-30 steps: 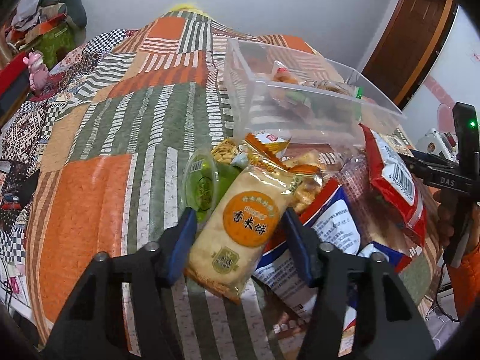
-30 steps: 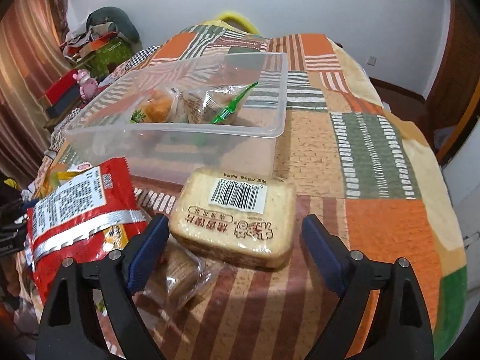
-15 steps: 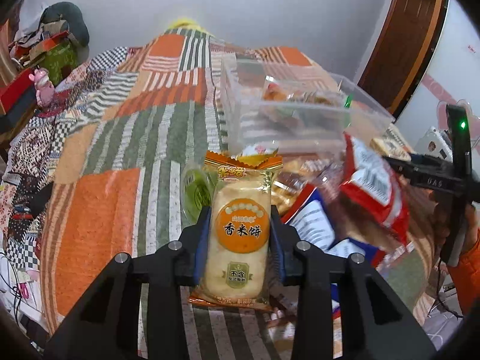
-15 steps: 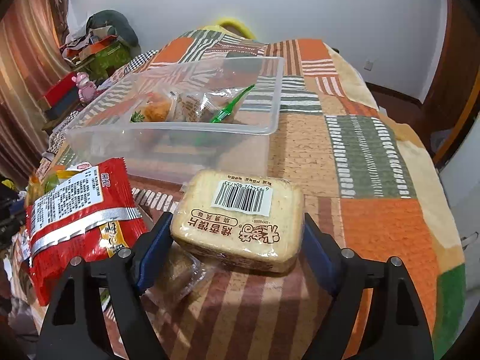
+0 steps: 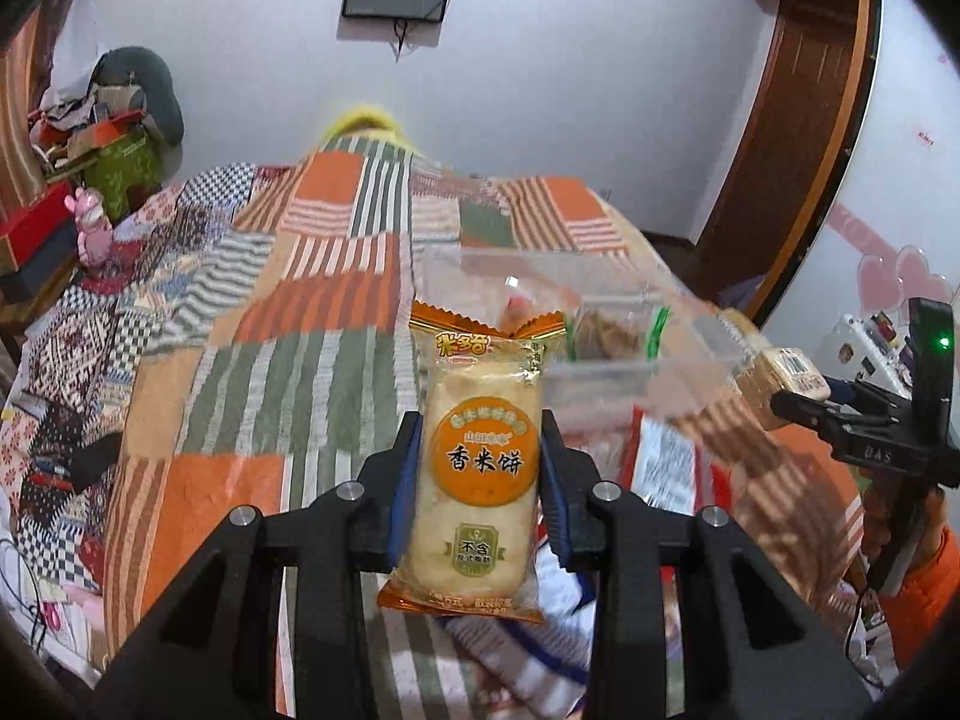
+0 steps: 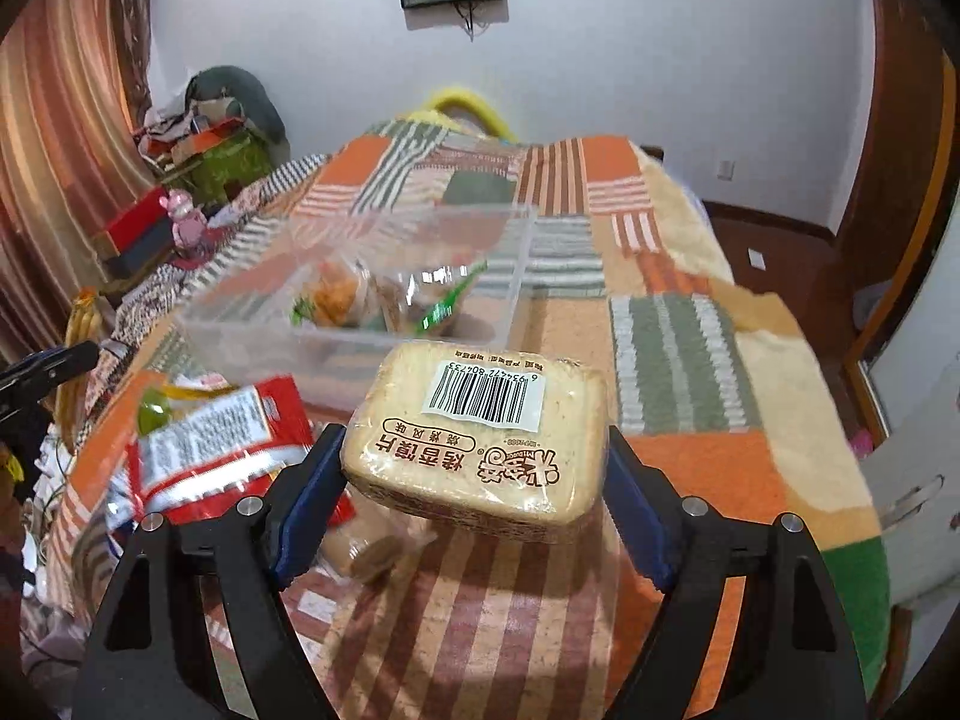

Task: Organize snacks
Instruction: 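Carry both items over the clear box, lower them in and open both tools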

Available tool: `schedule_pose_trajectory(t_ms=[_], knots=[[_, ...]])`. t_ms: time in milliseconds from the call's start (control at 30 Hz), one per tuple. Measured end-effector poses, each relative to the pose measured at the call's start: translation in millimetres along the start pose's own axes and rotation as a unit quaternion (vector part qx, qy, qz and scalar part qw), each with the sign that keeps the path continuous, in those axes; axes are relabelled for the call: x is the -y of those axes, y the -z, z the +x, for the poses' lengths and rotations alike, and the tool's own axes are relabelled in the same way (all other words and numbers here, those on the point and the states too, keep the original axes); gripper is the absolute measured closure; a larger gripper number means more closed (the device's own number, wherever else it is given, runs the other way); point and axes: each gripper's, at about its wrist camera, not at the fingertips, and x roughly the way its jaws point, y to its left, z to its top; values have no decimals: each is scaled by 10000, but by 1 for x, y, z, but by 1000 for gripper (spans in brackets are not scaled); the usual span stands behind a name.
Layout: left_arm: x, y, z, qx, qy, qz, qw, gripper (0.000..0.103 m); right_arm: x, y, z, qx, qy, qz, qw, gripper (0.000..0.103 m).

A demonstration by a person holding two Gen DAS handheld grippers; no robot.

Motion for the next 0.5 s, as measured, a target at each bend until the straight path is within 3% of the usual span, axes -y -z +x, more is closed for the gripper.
schedule_pose_trajectory(t_ms=[267, 500], knots=[[12, -37, 11, 278, 123, 44, 9995, 68, -9, -30, 0, 417, -86, -32, 9991, 24], [16, -63, 37, 303, 115, 72, 9995, 68, -24, -51, 27, 445, -160, -93, 9988, 24]])
